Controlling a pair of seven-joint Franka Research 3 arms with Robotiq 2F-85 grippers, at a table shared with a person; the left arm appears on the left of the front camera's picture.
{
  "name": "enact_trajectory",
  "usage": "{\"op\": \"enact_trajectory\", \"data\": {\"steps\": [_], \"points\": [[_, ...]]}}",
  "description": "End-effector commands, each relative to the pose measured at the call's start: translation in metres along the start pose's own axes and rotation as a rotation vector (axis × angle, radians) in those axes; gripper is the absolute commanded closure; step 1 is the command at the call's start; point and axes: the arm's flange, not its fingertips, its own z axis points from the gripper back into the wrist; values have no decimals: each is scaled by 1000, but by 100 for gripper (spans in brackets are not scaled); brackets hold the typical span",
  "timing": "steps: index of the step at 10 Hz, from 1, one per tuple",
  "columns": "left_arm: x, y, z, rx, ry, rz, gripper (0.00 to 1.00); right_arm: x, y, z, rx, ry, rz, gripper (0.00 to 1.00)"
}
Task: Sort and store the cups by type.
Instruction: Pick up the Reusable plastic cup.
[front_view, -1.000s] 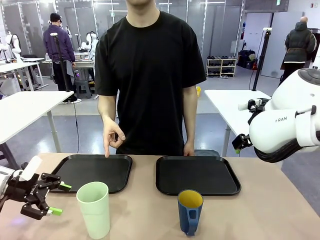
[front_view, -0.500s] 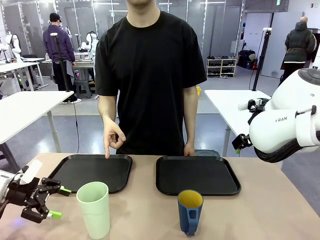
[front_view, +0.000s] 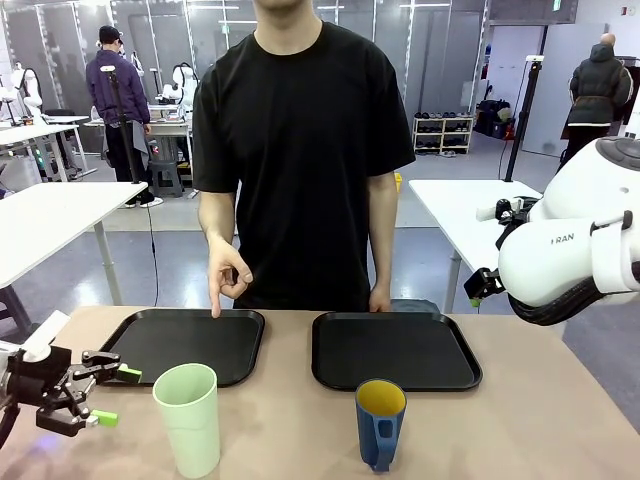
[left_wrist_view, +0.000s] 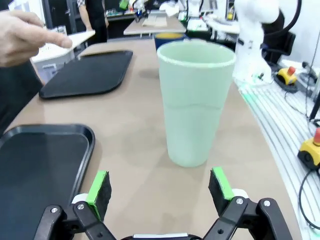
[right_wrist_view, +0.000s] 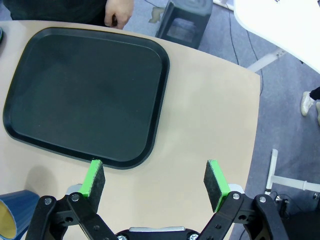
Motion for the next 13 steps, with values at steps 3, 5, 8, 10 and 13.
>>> {"op": "enact_trajectory", "data": {"steps": [3, 5, 8, 10, 13], "points": [[-49, -6, -15, -51, -109, -58, 0, 0, -1, 0, -6, -1, 1, 0], [-48, -2, -22, -49, -102, -40, 0, 0, -1, 0, -6, -1, 1, 0], [10, 10, -10, -51, -73, 4, 0, 0, -1, 0, -6, -1, 1, 0], [10, 10, -10, -51, -73, 4, 0, 0, -1, 0, -6, -1, 1, 0], [1, 29, -18, -186, -91, 25, 0, 0, -1, 0, -6, -1, 1, 0]]}}
